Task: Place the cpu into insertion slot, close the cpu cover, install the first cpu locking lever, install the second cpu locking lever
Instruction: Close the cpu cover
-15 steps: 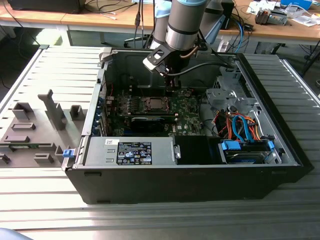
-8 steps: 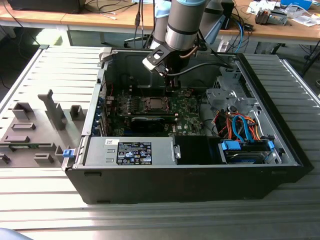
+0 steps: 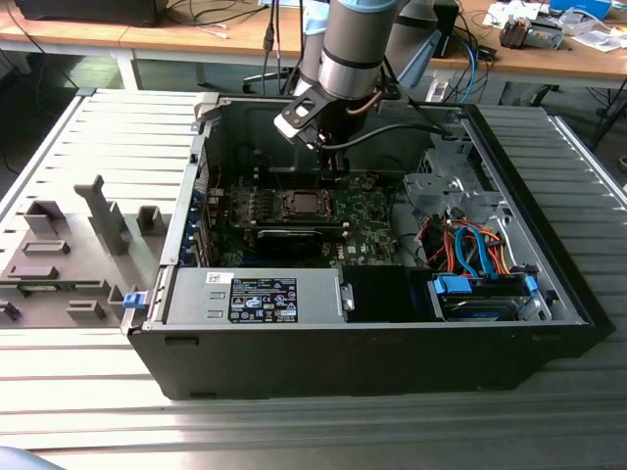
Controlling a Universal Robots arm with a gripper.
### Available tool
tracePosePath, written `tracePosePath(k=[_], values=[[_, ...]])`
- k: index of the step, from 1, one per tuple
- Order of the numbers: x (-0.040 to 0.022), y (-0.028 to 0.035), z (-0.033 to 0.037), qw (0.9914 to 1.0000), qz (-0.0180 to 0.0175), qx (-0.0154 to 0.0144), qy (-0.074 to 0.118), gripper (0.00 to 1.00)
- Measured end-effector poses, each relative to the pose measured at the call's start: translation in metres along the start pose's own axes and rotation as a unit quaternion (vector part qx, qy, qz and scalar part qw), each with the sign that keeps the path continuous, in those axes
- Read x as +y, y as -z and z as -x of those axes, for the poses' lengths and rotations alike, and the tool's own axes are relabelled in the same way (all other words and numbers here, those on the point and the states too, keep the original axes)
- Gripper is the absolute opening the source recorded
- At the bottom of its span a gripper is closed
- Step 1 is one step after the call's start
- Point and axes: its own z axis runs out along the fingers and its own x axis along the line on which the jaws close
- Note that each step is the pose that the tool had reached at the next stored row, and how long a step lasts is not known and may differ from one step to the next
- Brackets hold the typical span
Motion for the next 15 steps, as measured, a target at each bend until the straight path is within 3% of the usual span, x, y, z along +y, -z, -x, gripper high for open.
tracePosePath(k=[15], values=[[-0.0070,-0.0022,-0.0006,1.00000,0.0000,0.0000,0.000,0.11]])
